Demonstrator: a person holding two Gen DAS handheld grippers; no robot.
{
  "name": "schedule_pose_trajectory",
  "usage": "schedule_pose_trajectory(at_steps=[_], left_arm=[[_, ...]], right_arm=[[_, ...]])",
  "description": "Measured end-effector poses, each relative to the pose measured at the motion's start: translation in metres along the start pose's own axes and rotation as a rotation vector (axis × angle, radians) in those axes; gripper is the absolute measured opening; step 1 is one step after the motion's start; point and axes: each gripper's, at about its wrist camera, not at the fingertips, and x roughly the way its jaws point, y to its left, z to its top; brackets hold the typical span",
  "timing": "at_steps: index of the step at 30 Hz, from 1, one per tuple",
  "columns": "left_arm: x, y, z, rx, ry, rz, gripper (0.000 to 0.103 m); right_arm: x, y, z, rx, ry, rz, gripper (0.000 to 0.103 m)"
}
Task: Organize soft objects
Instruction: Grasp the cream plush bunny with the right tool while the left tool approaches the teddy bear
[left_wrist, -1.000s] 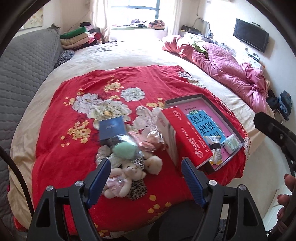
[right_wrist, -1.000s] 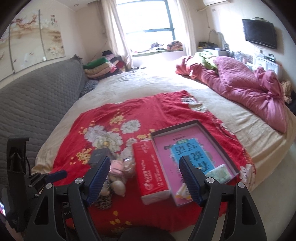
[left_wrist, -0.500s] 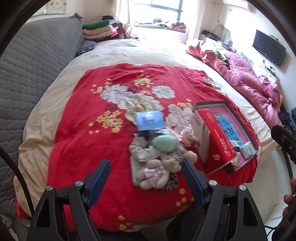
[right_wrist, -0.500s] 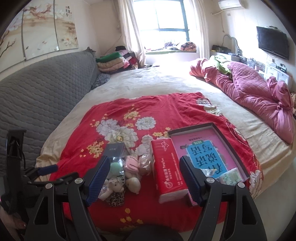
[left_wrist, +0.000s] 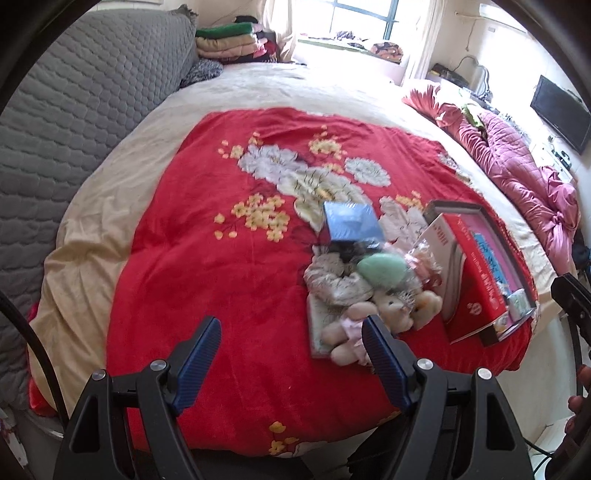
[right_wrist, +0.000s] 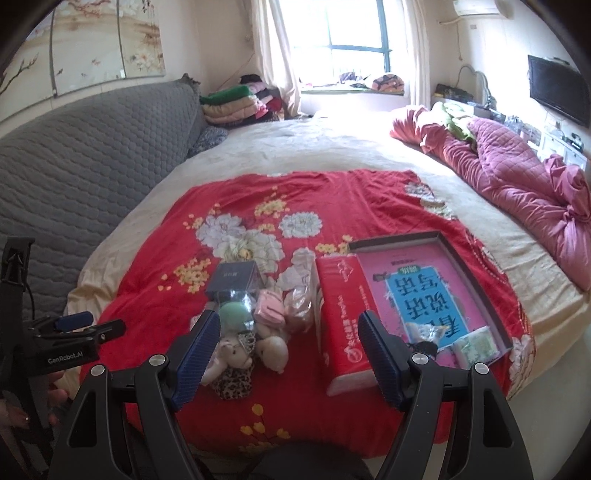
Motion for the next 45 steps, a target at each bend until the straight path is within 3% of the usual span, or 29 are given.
schedule_pose_trajectory(at_steps=[9, 18, 24, 38, 45], left_arm=[[0.027, 0.002, -0.01, 0.007, 0.051, -0.017, 0.078], [0.049, -0.044, -0.019, 0.169, 0.055, -0.104, 0.078], [0.072, -0.057, -0.02, 0.209, 0.089, -0.121, 0.078], [0.117, -0.061, -0.016, 0.237, 0.159, -0.157, 0.078], [0.131, -0.048, -0.018, 0.202, 0.181, -0.184, 0.078]], right_arm=[[0.034, 0.01, -0.015, -0.044, 0.068, -0.009, 0.078], [0.076, 0.014, -0.04, -0.115, 0.164, -0.048, 0.078], [0.095, 0.016, -0.05, -0.148, 0.207, -0.05, 0.078], [0.131, 0.026, -0.058, -0.219, 0.262, -0.092, 0.078], [0.154, 0.032, -0.058, -0.29, 0.285, -0.111, 0.078]])
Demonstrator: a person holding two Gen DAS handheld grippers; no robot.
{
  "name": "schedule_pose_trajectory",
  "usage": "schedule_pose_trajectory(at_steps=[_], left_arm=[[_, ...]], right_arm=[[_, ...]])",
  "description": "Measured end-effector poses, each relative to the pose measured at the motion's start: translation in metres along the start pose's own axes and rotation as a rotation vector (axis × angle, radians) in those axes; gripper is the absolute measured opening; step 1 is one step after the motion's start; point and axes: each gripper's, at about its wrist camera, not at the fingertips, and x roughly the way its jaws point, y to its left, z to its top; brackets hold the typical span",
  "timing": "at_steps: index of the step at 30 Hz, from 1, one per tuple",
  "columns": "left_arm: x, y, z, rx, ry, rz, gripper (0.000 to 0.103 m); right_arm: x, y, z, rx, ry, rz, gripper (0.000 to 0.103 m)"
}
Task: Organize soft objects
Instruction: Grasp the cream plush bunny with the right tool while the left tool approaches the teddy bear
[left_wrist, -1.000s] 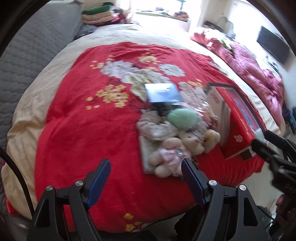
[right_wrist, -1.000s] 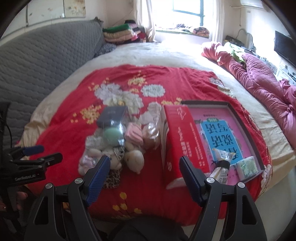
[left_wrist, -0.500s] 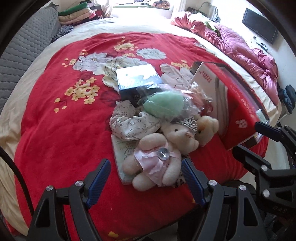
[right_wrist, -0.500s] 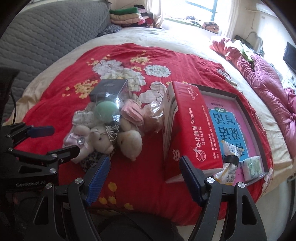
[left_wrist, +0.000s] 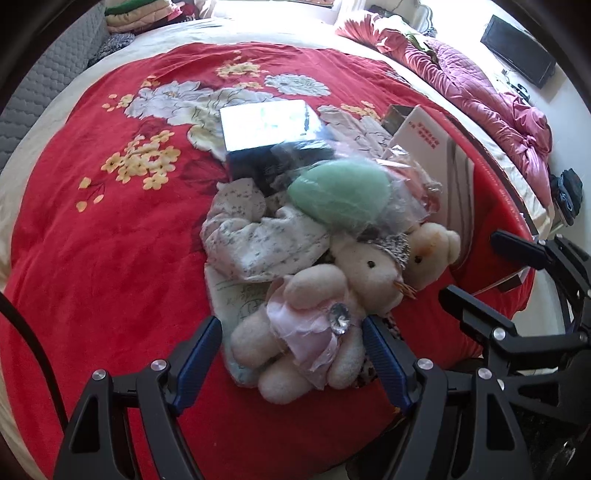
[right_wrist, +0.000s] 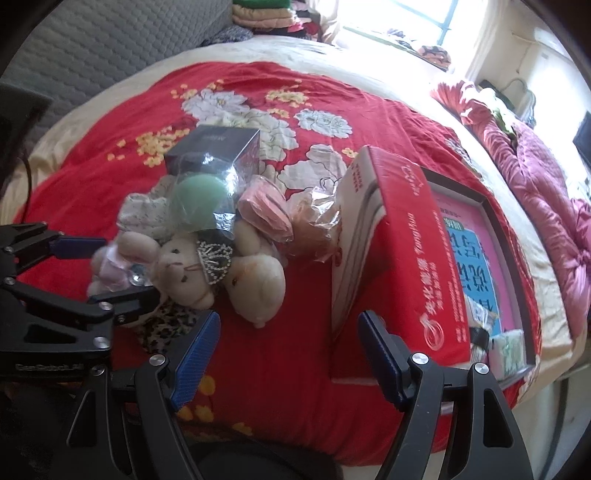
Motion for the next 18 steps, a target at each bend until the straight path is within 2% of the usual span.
schedule_pose_trajectory(at_steps=[7, 10, 13, 18], left_arm=[[-0.001, 0.009, 0.0, -0.016, -0.006, -0.061, 0.075], [-0.003, 0.008, 0.0, -0.005, -0.013, -0.065, 0.073], [-0.002, 0.012, 0.001, -0.022, -0.014, -0.088, 0.07], [-0.005, 0.016, 0.002, -0.043, -0.021, -0.104, 0.06]], right_arm=[[0.026, 0.01, 0.012, -0.068, 0.036, -0.031, 0.075], [0.034, 0.012, 0.016, -0.082, 0.034, -0.034, 0.062], [0.034, 0.009, 0.02, -0.058, 0.02, 0.006, 0.038], [0.029, -0.005, 0.015, 0.039, 0.022, 0.111, 0.034]])
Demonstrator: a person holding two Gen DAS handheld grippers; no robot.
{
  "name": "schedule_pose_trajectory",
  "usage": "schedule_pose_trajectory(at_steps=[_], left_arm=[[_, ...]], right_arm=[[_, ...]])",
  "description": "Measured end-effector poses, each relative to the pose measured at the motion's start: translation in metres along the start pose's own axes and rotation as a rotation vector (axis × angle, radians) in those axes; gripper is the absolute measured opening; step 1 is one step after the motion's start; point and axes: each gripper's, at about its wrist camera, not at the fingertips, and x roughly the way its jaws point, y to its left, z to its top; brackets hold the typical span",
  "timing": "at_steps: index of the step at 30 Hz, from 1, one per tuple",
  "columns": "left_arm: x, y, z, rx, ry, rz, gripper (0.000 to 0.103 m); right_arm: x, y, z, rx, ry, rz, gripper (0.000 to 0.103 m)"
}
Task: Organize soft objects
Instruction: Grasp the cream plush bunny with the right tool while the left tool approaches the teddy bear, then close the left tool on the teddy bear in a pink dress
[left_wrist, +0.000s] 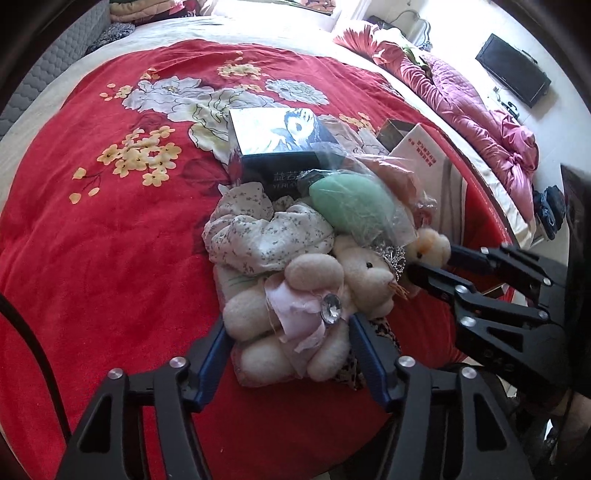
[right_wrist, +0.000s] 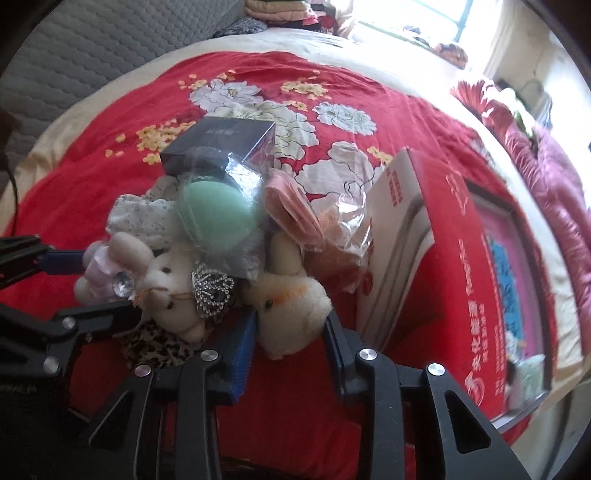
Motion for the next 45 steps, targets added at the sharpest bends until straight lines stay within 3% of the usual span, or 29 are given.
schedule_pose_trajectory(at_steps=[3, 7, 14, 17, 21, 25, 29, 30, 31, 32, 37, 40, 45], left_arm=[[-0.003, 0.002, -0.001, -0.008, -0.003, -0.006, 0.056], [-0.008, 0.008, -0.005, -0.033, -0.005, -0.016, 0.055], [-0.018, 0.025, -0.015, -0.096, -0.029, -0.06, 0.054], [-0.021, 0.026, -0.017, -0.088, -0.032, -0.046, 0.054], [-0.024, 0.021, -0.014, -0.067, -0.041, -0.082, 0.054], [-0.022, 0.009, -0.006, -0.018, -0.051, -0.049, 0.054], [-0.016, 0.009, -0.004, -0.034, -0.048, -0.062, 0.054], [-0.016, 0.009, -0.004, -0.042, -0.05, -0.077, 0.051], [-0.016, 0.009, -0.003, -0.052, -0.052, -0.092, 0.037], [-0.016, 0.008, -0.003, -0.056, -0.049, -0.094, 0.031], [-0.012, 0.01, -0.006, -0.084, -0.03, -0.102, 0.014], [-0.019, 0.016, -0.009, -0.129, -0.063, -0.138, 0.011], [-0.031, 0.008, -0.011, -0.098, -0.088, -0.155, 0.01]], right_arm=[[-0.008, -0.01, -0.006, 0.083, 0.01, 0.086, 0.032], [-0.017, -0.014, -0.015, 0.115, 0.017, 0.124, 0.031], [-0.025, -0.011, -0.024, 0.103, 0.02, 0.105, 0.031], [-0.022, -0.007, -0.024, 0.082, 0.022, 0.096, 0.032], [-0.017, -0.006, -0.023, 0.078, 0.021, 0.086, 0.034], [-0.016, -0.009, -0.021, 0.092, 0.017, 0.095, 0.034], [-0.016, -0.009, -0.021, 0.091, 0.018, 0.093, 0.034], [-0.015, -0.008, -0.021, 0.091, 0.018, 0.093, 0.034], [-0.014, -0.008, -0.021, 0.092, 0.018, 0.093, 0.034], [-0.014, -0.009, -0.021, 0.098, 0.016, 0.094, 0.034], [-0.014, -0.011, -0.021, 0.108, 0.013, 0.098, 0.032], [-0.016, -0.016, -0.022, 0.14, 0.006, 0.124, 0.031], [-0.026, -0.022, -0.024, 0.169, -0.011, 0.143, 0.03]])
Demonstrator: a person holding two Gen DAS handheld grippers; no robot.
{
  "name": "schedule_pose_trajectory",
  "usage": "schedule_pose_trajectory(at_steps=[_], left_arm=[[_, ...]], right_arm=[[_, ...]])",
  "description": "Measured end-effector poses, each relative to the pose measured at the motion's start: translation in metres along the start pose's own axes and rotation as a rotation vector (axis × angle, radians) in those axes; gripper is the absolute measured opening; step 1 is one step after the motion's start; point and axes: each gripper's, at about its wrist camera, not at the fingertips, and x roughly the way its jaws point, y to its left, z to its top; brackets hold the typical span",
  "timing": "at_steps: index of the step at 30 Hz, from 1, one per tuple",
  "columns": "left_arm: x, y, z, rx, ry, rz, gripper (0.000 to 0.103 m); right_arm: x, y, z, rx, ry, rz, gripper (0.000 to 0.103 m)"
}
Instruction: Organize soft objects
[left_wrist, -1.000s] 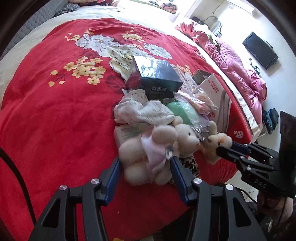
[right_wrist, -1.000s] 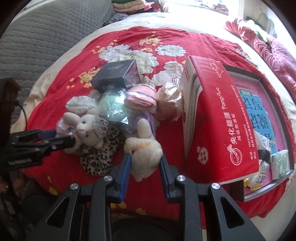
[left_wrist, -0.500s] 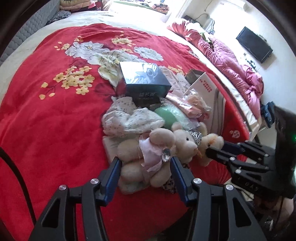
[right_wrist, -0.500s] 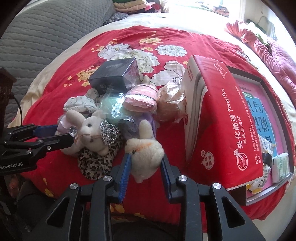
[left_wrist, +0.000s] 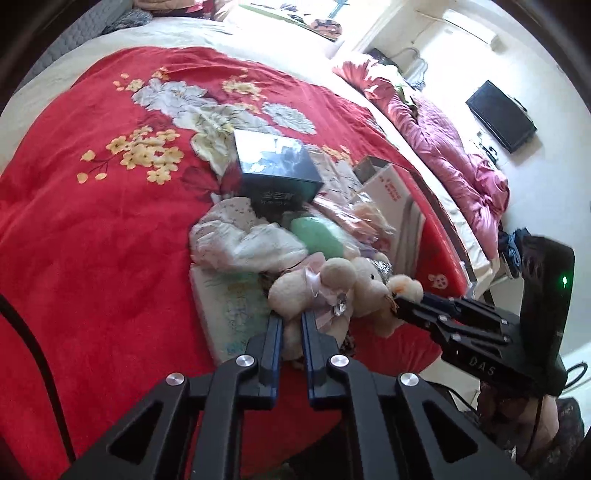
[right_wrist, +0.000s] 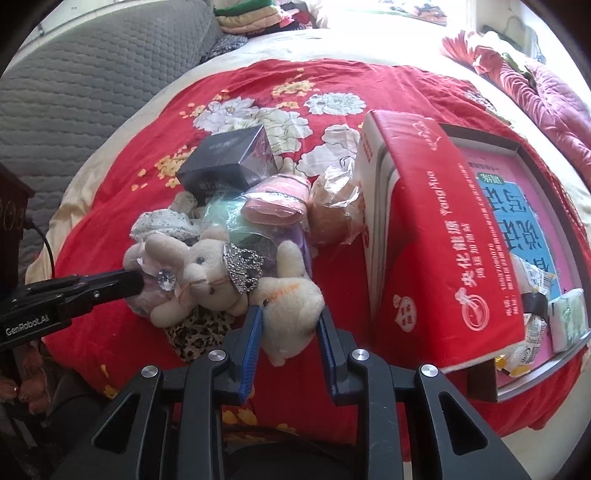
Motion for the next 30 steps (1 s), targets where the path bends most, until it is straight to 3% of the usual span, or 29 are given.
schedule_pose_trajectory(at_steps=[7, 18, 23, 30], left_arm=[[0.004, -0.005, -0.012, 0.029, 0.033, 0.029, 0.01], [-0.028, -0.013, 0.004, 0.031, -0.083, 0.044, 0.009], [-0.024, -0.014, 0.007, 0.042, -0.072, 0.073, 0.009], [-0.003, 0.005, -0.002, -0.004, -0.024, 0.034, 0.009]], right_arm=[[-0.008, 0.0, -0.004, -0.002, -0.007, -0.006, 0.029], [-0.02, 0.001, 0.001, 0.002, -0.047, 0.006, 0.027], [-0.015, 0.003, -0.002, -0.006, -0.038, 0.012, 0.025], [-0.003, 0.0, -0.006, -0.027, -0.013, 0.004, 0.028]])
